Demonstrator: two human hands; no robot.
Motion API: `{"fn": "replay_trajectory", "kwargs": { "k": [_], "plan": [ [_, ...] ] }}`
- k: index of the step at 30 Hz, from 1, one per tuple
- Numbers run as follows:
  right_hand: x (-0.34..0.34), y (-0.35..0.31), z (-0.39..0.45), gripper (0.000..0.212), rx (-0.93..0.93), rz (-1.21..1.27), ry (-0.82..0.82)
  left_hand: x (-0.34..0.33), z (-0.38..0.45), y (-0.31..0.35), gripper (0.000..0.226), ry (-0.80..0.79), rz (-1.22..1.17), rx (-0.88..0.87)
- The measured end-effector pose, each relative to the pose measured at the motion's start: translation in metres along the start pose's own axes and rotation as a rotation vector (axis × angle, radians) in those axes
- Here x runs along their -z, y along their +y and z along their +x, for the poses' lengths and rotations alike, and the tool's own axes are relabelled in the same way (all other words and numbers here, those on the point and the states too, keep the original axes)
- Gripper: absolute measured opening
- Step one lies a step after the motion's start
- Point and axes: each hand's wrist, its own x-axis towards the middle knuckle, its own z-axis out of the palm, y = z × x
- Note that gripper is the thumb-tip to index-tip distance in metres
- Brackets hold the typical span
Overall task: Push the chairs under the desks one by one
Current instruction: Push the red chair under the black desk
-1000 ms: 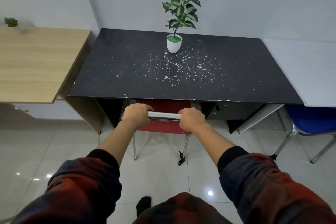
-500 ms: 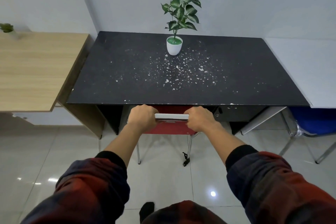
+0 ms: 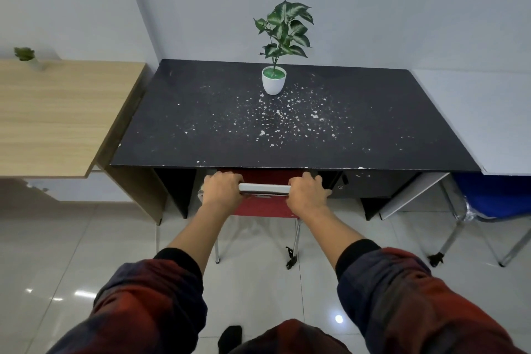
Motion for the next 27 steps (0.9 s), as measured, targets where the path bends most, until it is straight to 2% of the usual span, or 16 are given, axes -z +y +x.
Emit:
{"fn": "replay_trajectory", "kwargs": {
  "k": [5, 9, 13, 16, 19, 21, 23, 25, 27],
  "plan": [
    [0.003, 0.006, 0.003, 0.018, 0.066, 0.01, -0.034, 0.007, -0.007, 0.004, 0.019, -0.033, -0.049, 0.043],
    [0.008, 0.014, 0.007, 0.013, 0.097, 0.008, -0.024, 0.006, -0.007, 0.012, 0.023, -0.002, -0.031, 0.058],
    [0.008, 0.017, 0.01, 0.015, 0.097, 0.016, -0.011, 0.006, -0.004, 0.01, 0.021, 0.013, -0.006, 0.008],
    [0.004, 0.013, 0.006, 0.026, 0.039, 0.019, -0.012, 0.006, -0.003, 0.007, 0.019, -0.025, -0.026, -0.037],
    [0.003, 0.014, 0.001, 0.052, 0.05, 0.053, 0.009, 0.008, -0.003, 0.005, 0.021, -0.057, -0.049, -0.019],
    [0.002, 0.014, -0.003, 0.069, 0.055, 0.094, 0.058, 0.009, -0.001, 0.004, 0.029, -0.07, -0.053, -0.024],
    [0.002, 0.014, -0.01, 0.082, 0.015, 0.149, 0.096, 0.008, -0.002, 0.006, 0.05, -0.066, -0.084, -0.031],
    [-0.001, 0.012, -0.019, 0.096, -0.019, 0.199, 0.068, 0.003, -0.01, 0.007, 0.079, -0.012, -0.107, -0.022],
    [-0.007, 0.01, -0.032, 0.106, -0.014, 0.192, 0.015, -0.011, -0.028, 0.007, 0.095, 0.062, -0.144, -0.023]
  ]
}}
